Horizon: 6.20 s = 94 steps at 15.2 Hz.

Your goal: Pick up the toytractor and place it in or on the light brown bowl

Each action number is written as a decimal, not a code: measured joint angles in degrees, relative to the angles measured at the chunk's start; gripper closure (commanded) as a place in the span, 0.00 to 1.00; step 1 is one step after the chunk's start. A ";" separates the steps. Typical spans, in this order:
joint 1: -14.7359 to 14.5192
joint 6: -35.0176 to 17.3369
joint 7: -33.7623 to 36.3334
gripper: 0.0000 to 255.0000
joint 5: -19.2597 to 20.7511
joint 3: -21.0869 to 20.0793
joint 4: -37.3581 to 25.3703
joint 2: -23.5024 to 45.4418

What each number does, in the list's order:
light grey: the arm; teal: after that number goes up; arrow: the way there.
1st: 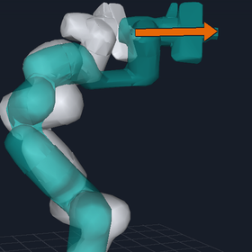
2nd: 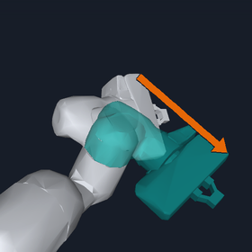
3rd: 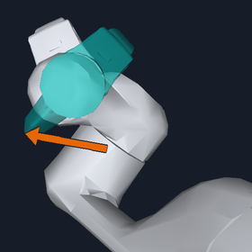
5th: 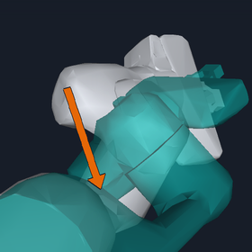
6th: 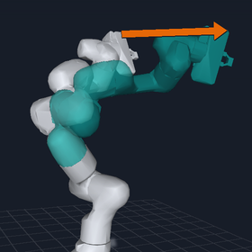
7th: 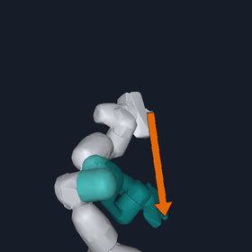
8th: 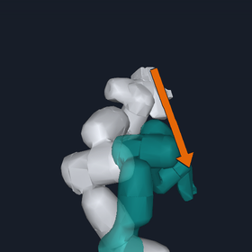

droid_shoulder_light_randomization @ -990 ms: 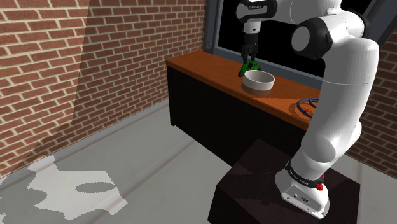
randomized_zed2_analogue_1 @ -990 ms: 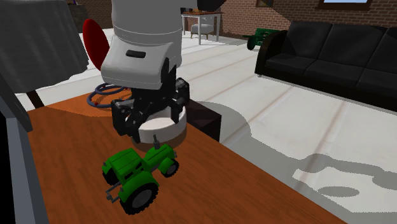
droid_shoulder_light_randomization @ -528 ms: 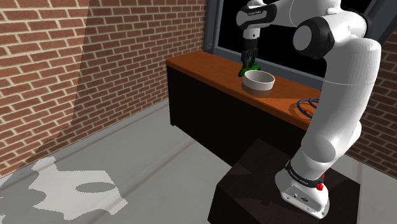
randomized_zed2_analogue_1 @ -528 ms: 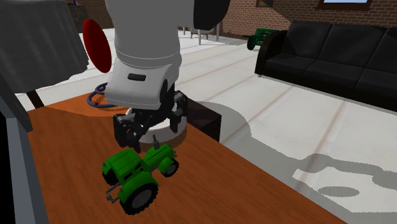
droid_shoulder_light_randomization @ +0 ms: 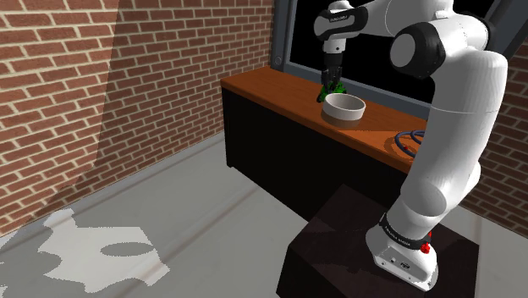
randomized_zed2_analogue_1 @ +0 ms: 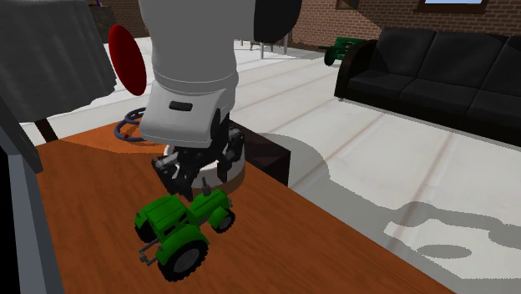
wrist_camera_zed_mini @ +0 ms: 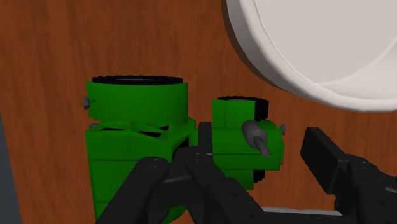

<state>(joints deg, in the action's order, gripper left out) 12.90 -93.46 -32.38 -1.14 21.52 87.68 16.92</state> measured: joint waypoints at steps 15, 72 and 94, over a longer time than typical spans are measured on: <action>0.22 3.86 -0.10 1.00 0.02 0.13 -3.64 0.30; -6.20 7.97 11.37 1.00 8.55 -4.00 22.94 -31.45; -6.53 14.30 10.64 0.00 7.76 -4.01 13.76 -28.52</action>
<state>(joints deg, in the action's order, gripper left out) 6.37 -79.15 -21.75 6.62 17.52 101.44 -11.60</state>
